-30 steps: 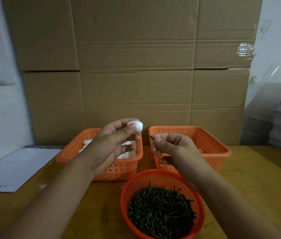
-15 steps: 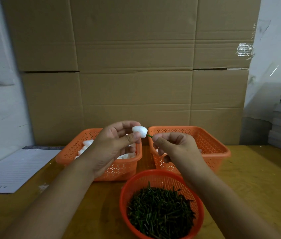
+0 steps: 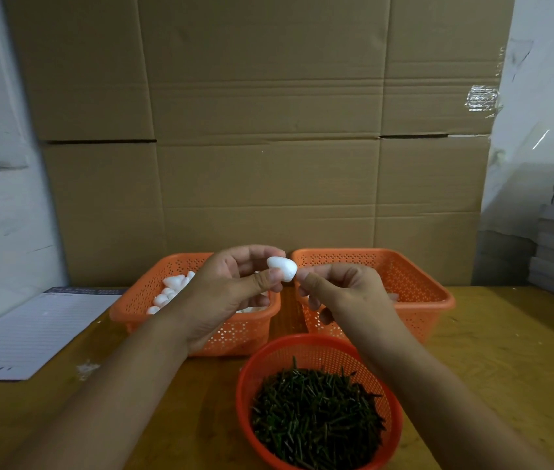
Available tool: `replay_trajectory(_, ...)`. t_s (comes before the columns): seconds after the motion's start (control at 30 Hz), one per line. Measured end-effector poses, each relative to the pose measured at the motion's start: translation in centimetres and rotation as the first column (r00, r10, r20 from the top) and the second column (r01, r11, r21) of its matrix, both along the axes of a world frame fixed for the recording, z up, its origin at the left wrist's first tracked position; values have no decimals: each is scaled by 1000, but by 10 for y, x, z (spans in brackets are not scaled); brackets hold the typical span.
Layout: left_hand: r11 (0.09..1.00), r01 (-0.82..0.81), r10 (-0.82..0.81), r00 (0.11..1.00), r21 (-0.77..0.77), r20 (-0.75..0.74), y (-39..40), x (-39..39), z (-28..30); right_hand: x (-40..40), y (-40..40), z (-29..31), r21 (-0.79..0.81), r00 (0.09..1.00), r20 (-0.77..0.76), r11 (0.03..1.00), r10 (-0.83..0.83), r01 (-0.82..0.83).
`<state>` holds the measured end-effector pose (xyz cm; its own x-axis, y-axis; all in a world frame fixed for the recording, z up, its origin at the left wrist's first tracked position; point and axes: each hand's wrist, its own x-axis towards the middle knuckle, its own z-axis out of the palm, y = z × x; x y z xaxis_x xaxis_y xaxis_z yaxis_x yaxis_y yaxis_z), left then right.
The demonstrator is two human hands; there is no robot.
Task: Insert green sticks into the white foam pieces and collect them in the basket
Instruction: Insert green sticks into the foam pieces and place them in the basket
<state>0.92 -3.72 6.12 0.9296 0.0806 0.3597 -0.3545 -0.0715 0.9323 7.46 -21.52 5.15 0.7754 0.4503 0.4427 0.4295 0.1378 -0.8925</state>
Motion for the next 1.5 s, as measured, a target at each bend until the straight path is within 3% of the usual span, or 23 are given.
replay_trajectory(0.47,998,-10,12,999,-60,29,0,-1,2,2,1,-2,42,998,-55,998,44,-42)
replay_trajectory(0.97,999,-5,7,999,-53,31,-3,-1,0,0,0,-1,7,1000,-1,1000,7,-7)
replay_trajectory(1.5,998,-63,62,990,1,130,-6,0,-1,0,1,3,78,938,-289,982,188,-173)
